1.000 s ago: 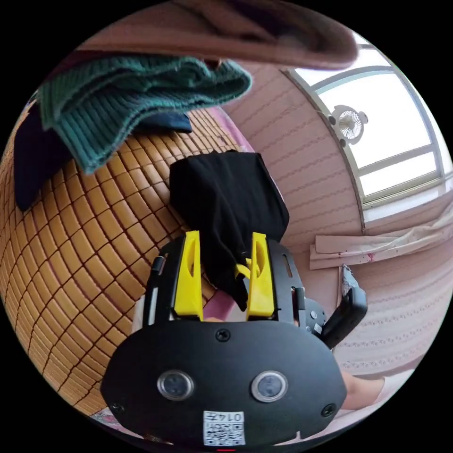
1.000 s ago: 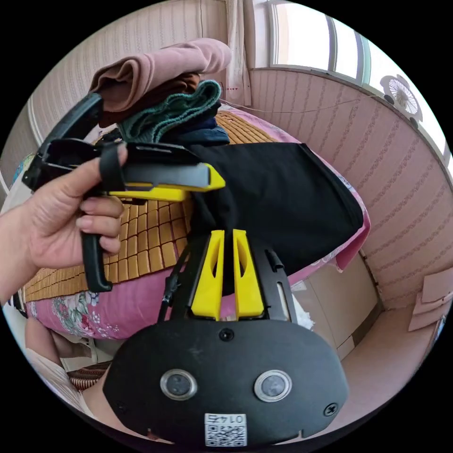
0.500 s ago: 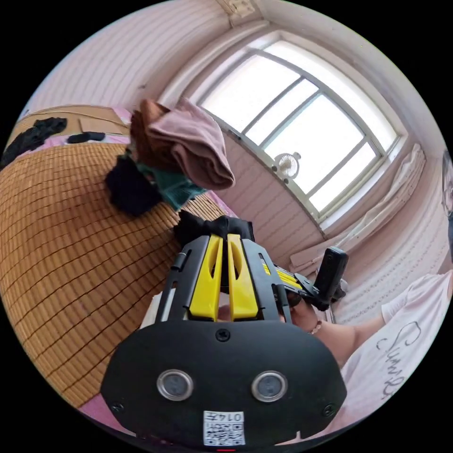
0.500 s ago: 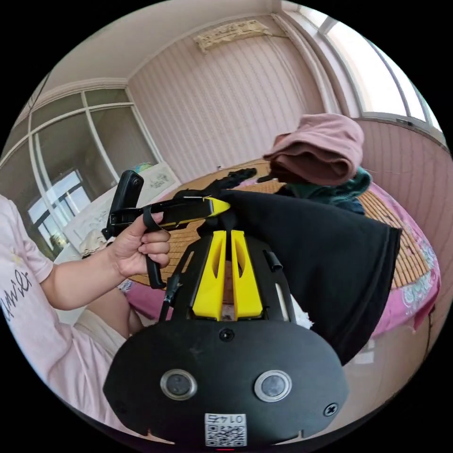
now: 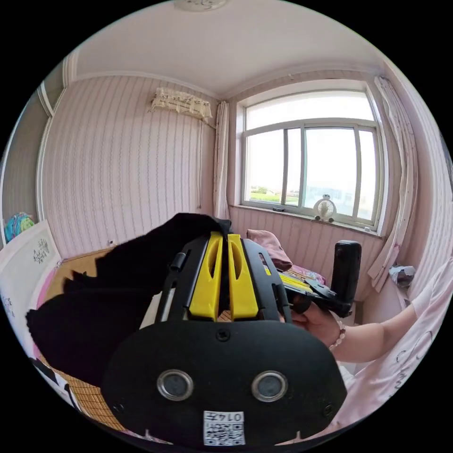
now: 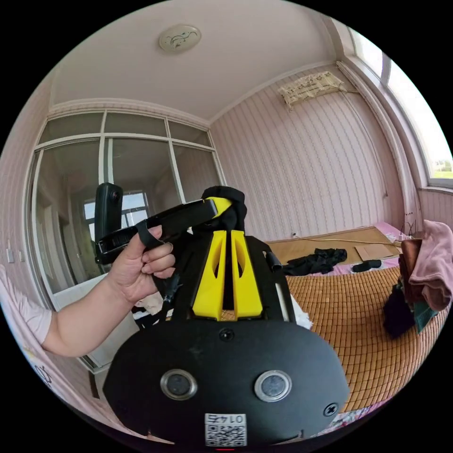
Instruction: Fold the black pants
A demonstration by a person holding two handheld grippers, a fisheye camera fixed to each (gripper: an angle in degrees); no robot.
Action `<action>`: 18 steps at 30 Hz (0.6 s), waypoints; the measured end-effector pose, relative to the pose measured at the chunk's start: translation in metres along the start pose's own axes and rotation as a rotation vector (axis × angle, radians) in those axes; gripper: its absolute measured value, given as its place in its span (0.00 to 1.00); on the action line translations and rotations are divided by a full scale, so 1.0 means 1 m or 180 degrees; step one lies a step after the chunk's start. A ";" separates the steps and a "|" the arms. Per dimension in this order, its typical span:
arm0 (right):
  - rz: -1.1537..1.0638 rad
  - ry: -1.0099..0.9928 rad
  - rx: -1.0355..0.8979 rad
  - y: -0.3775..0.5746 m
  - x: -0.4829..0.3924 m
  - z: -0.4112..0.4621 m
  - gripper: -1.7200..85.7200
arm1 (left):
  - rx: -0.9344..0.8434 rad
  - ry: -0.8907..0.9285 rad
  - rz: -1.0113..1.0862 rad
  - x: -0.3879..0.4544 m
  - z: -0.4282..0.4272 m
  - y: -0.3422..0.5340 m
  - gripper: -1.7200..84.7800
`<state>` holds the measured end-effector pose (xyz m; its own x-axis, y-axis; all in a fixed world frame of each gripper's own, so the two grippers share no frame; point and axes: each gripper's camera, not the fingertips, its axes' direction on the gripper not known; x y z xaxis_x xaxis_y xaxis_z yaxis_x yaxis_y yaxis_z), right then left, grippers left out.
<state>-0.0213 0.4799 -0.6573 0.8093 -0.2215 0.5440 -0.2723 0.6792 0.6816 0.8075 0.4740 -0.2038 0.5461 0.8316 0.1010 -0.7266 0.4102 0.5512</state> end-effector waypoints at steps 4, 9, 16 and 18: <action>0.0025 0.0590 -0.0743 0.101 0.004 0.026 0.03 | -0.0437 0.0411 -0.0387 -0.035 0.014 0.062 0.02; 0.0500 0.1121 -0.2277 0.268 0.041 0.043 0.03 | -0.1713 0.1095 -0.1230 -0.054 0.037 0.259 0.02; 0.0043 0.1456 -0.2724 0.335 -0.010 0.078 0.11 | -0.1975 0.0817 -0.1501 -0.100 -0.093 0.366 0.02; -0.0027 0.1374 -0.2772 0.337 -0.021 0.109 0.16 | -0.1880 0.0335 -0.1647 -0.145 -0.133 0.374 0.03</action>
<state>-0.1872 0.6368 -0.3855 0.9780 -0.0710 0.1961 0.0745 0.9972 -0.0106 0.4010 0.5565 -0.1227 0.8541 0.5000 -0.1432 -0.5084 0.8607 -0.0271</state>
